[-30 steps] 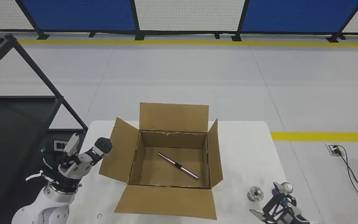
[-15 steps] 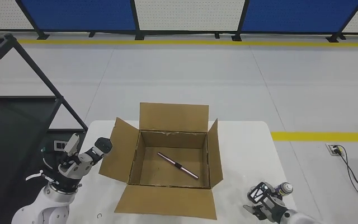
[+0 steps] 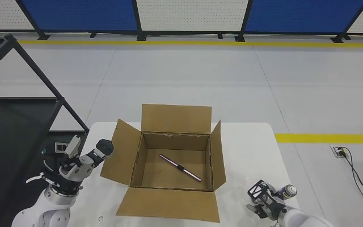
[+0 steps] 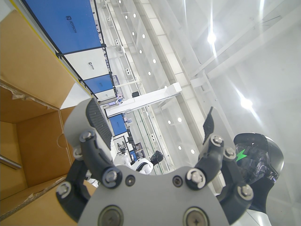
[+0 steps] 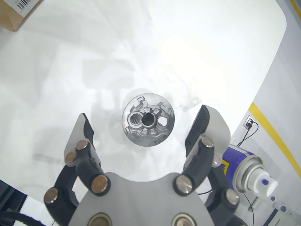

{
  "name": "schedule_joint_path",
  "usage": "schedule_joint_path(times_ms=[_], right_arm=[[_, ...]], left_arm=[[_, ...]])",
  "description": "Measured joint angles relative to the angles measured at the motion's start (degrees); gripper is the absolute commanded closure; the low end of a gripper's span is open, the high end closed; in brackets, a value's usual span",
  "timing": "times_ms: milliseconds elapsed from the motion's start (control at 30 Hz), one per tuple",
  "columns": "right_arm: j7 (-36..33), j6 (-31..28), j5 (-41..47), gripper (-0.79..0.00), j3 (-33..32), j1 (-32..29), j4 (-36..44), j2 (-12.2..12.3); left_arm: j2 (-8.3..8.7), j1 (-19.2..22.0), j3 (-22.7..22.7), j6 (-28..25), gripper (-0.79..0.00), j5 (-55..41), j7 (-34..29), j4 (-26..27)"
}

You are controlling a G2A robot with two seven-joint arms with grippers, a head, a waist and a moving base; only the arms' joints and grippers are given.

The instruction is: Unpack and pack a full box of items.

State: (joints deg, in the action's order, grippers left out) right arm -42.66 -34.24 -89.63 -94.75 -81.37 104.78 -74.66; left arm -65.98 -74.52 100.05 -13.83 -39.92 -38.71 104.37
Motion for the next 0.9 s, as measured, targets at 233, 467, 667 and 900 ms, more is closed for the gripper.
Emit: schedule_joint_path(times_ms=[233,467,667,900], right_arm=[[-0.4,0.8,-0.1,-0.225,0.3,0.4,-0.5,0.4],[1.4,1.4,1.2,0.000,-1.4,-1.5,5.4,1.0],[3.3,1.0,0.0,0.000,-4.2,-6.1,23.8,1.5],[14.8,-0.3,-4.2,0.000,-1.0,1.8,29.9,2.2]], left_arm=[[0.00,0.0,0.0,0.0,-0.785,0.0,0.0,0.0],[0.00,0.0,0.0,0.0,-0.785,0.0,0.0,0.0],[0.00,0.0,0.0,0.0,-0.785,0.0,0.0,0.0],[0.00,0.0,0.0,0.0,-0.785,0.0,0.0,0.0]])
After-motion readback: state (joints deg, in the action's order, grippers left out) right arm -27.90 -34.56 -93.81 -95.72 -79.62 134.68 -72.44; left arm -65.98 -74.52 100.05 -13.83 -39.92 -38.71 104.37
